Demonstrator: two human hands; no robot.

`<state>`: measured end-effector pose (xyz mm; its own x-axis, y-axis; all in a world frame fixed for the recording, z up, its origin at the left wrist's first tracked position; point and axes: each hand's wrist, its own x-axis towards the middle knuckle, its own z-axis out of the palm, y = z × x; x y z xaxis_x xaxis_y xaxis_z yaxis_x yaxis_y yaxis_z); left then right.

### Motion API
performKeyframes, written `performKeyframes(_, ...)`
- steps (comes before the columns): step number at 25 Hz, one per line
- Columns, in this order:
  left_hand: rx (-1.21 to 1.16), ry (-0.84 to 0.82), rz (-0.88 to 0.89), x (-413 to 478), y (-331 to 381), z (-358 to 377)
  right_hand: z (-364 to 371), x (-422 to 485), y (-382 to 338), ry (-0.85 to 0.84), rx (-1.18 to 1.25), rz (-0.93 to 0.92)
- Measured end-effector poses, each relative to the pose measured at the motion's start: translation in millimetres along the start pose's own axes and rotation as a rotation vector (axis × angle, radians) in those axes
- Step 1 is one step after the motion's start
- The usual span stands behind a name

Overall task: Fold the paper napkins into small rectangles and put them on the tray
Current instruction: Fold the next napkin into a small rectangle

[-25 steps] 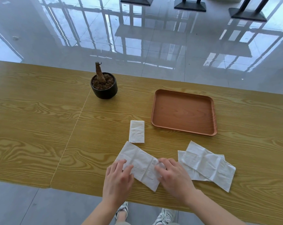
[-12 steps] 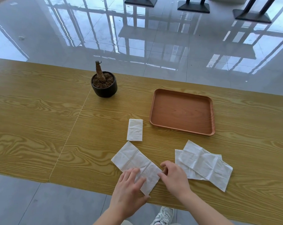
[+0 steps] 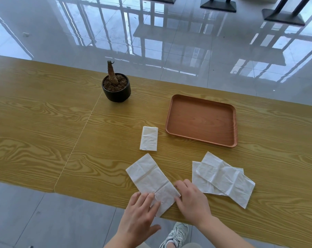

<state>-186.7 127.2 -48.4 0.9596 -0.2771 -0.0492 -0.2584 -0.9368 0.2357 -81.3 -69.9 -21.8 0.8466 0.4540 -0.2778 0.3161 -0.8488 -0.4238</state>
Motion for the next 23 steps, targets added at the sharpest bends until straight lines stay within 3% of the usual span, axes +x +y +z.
performKeyframes(4,-0.045,0.123,-0.044,-5,3,1,1,-16,13,-0.009,-0.09,-0.233)
performKeyframes(7,-0.13,0.221,-0.103,-2,5,-6,-1,-20,20,-0.044,-0.099,-0.28)
performKeyframes(13,-0.28,0.245,-0.257,5,13,-17,-2,-23,23,-0.095,-0.098,-0.292)
performKeyframes(19,-0.557,0.362,-0.514,2,19,-14,-6,-17,19,0.146,0.078,-0.248)
performKeyframes(23,-0.675,0.374,-0.669,4,16,-18,-15,2,7,0.132,0.257,-0.221)
